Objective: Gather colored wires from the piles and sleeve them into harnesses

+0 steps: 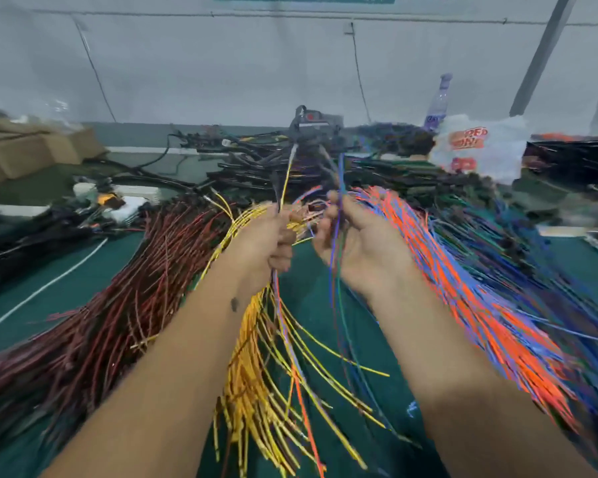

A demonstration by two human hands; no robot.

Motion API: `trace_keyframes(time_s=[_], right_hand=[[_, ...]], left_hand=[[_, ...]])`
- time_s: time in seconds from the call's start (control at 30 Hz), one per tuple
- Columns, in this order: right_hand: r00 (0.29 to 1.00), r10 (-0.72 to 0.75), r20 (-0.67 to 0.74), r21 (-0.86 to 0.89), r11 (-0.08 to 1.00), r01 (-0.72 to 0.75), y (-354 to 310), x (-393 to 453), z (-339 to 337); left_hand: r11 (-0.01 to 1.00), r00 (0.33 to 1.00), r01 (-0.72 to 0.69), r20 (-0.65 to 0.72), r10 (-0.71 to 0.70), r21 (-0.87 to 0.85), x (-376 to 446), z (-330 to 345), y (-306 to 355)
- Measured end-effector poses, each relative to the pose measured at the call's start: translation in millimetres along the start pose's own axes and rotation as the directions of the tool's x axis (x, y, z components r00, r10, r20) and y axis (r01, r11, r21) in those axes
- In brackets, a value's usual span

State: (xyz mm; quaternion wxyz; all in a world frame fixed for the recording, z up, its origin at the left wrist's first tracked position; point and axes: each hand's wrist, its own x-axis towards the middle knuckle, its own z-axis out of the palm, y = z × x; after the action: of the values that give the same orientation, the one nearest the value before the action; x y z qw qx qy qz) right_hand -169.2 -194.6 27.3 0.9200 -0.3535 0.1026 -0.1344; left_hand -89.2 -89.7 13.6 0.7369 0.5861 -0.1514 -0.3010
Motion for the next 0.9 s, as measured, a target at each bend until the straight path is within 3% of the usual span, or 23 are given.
trace_keyframes(time_s=[0.13,0.27,0.33,0.47,0.53,0.6,0.63,0.7,0.8,0.83,0.9], right_hand=[[0.99,-0.051,-0.129,-0.209,0.978,0.023,46.4,17.8,-25.9],[0.976,-0.208,-0.069,-0.553,0.822,0.136,61.1,22.4,-41.2],[0.96,-0.28,-0.028,-0.657,0.729,0.193,64.0,21.7,-42.0],[0.937,-0.341,0.076,-0.683,0.667,0.298,71.9,17.1,-35.8],[0.89,-0.419,0.179,-0.822,0.434,0.369,73.7,16.7,-37.2],[0.859,-0.439,0.264,-0.938,0.092,0.335,73.9,17.3,-41.6],[0.857,-0.432,0.281,-0.953,-0.022,0.302,74.4,17.3,-42.9],[0.868,-0.419,0.266,-0.96,-0.03,0.279,74.8,15.9,-42.9],[0.879,-0.44,0.182,-0.931,0.21,0.298,71.2,13.4,-40.5],[0.875,-0.447,0.187,-0.926,0.217,0.308,69.0,12.6,-40.8],[0.857,-0.444,0.262,-0.949,0.045,0.313,66.5,11.2,-42.8]], left_hand=[[0.991,0.99,-0.004,-0.139,-0.015,-0.137,11.3,-7.5,-39.3],[0.953,0.991,-0.08,-0.131,0.043,-0.293,19.2,-19.1,-45.2],[0.957,0.985,-0.114,-0.158,0.074,-0.266,18.8,-20.0,-45.9],[0.992,0.97,-0.121,-0.219,0.107,-0.048,14.1,-10.0,-49.1],[0.99,0.968,-0.142,-0.211,0.137,-0.01,10.8,-6.8,-49.0],[0.981,0.964,-0.192,-0.188,0.189,0.002,8.2,-4.9,-48.0],[0.976,0.956,-0.218,-0.198,0.217,0.014,7.5,-4.9,-47.7],[0.967,0.941,-0.255,-0.221,0.255,0.029,5.2,-5.6,-47.1],[0.968,0.957,-0.249,-0.163,0.24,-0.037,0.7,-5.1,-46.3],[0.969,0.964,-0.237,-0.144,0.225,-0.069,-0.6,-4.5,-46.1],[0.961,0.971,-0.227,-0.106,0.212,-0.156,-2.1,-4.2,-45.3]])
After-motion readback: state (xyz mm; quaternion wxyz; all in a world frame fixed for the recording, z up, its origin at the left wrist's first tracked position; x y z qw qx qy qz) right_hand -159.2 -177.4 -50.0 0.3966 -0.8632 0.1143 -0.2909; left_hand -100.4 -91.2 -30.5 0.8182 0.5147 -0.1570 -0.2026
